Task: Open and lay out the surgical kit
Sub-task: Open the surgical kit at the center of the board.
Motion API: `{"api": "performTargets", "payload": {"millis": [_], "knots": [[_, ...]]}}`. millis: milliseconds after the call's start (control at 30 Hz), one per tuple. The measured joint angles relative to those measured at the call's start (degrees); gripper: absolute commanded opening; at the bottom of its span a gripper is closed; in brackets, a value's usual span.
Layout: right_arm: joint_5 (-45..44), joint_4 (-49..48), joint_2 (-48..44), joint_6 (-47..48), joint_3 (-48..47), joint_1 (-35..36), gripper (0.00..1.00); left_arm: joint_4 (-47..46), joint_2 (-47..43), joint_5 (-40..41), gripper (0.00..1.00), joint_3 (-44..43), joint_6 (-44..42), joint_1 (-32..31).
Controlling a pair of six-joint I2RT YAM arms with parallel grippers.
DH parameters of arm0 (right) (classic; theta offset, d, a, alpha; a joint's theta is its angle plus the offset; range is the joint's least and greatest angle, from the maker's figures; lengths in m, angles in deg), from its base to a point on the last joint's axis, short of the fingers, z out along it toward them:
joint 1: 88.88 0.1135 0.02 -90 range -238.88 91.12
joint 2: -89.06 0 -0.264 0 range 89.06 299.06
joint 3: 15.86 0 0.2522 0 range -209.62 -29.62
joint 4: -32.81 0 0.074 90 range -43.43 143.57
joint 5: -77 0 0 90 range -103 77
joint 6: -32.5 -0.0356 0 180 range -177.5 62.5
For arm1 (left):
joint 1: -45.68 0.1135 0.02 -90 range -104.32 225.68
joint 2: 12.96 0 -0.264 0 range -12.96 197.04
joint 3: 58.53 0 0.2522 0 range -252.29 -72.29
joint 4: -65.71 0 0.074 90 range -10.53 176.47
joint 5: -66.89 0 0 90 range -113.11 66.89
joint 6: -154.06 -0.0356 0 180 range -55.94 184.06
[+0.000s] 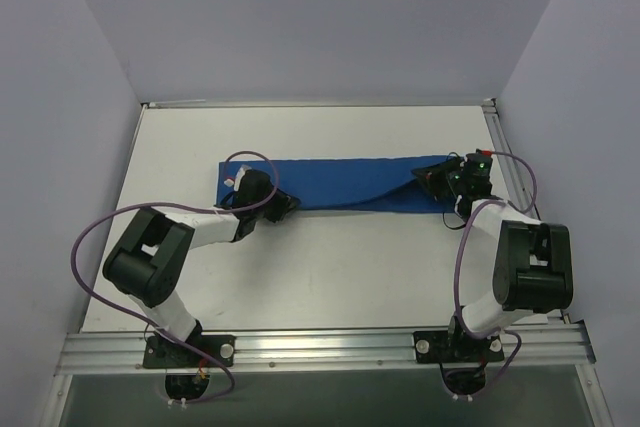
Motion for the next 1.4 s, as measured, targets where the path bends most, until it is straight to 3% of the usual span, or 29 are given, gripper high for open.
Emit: {"api": "performTargets", "payload": {"millis": [133,967,1200,1400], "knots": [[0.0,0.9,0.0,0.63,-0.31,-0.07,0.0,1.77,-0.57,-0.02,0.32,-0.35,-0.85,0.0],[0.0,2.36,0.0,1.81,-0.35,-0.5,0.0,4.13,-4.33,-2.16,0.32,-0.42,-1.29,1.86],[0.04,2.71,-0.04,2.12,-0.35,-1.03,0.09,4.13,-4.31,-2.47,0.24,-0.42,-1.51,2.6],[0.0,4.02,-0.55,2.86,-0.24,-1.95,0.21,4.13,-4.09,-3.52,0.03,-0.42,-2.14,3.23]]}}
